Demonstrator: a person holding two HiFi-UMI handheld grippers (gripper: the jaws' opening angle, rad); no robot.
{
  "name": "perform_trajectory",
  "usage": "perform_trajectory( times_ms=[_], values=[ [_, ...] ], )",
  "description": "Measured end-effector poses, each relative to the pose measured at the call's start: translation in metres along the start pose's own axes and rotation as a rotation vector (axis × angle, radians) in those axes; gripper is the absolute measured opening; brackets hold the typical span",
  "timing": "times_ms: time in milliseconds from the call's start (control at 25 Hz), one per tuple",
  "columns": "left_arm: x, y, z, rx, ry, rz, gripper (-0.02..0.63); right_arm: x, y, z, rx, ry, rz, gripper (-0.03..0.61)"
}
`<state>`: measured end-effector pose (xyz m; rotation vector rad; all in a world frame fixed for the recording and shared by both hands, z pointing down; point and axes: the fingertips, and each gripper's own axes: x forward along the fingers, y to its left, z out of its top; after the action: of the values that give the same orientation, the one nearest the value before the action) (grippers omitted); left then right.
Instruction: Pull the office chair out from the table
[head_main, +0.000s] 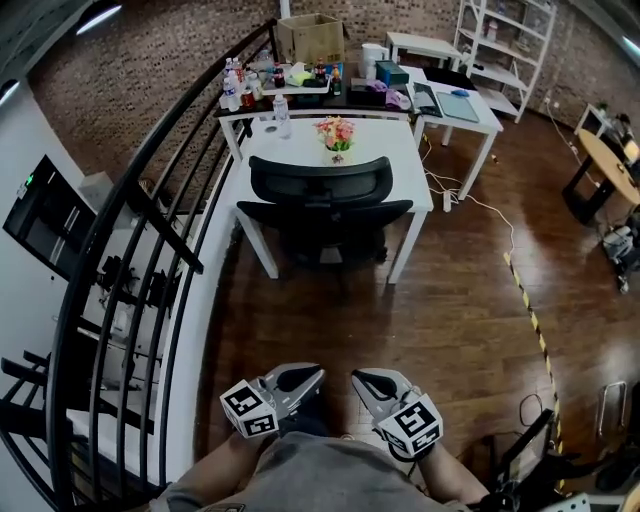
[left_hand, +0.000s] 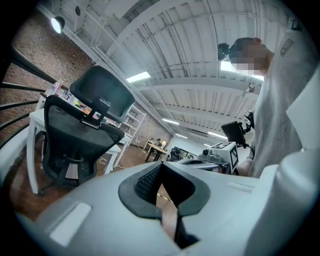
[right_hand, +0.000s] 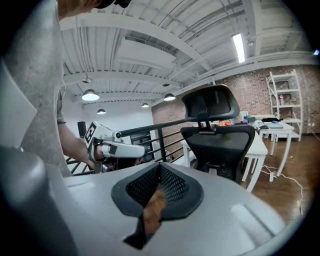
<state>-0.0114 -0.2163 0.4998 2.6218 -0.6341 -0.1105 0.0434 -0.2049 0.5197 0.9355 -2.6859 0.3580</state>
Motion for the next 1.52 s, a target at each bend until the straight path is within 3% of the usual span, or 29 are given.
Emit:
perform_trajectory(
  times_ms=[400,840,1080,1320,1360,1400,1520],
  values=[
    [0.016,0.117,0.096,0.064,-0.025,-0.067,0.006,0.091,-0.086,0.077,-0.009,-0.02,-0.113,0.006],
    [0.038,0.199,0.153,0.107,-0.05,-0.051,0.006,0.131,-0.161,0.117,-0.021,-0.053,-0.21,0.006],
    [0.042,0.251,0.191,0.175,-0.071,0.052,0.006,0.129,-0.231,0.145,-0.072,-0.059,-0.269,0.006],
    [0.012,0.317,0.246,0.318,-0.112,0.26,0.006,0.102,-0.315,0.166,-0.128,-0.057,-0.387,0.009],
    [0.01,0.326,0.254,0.338,-0.106,0.278,0.045,0.1,-0.326,0.17,-0.143,-0.052,-0.389,0.03],
    [0.011,0.334,0.259,0.35,-0.095,0.286,0.095,0.1,-0.335,0.173,-0.162,-0.043,-0.379,0.098],
    [0.022,0.351,0.267,0.364,-0.054,0.254,0.209,0.11,-0.349,0.179,-0.206,-0.016,-0.285,0.222]
  ],
)
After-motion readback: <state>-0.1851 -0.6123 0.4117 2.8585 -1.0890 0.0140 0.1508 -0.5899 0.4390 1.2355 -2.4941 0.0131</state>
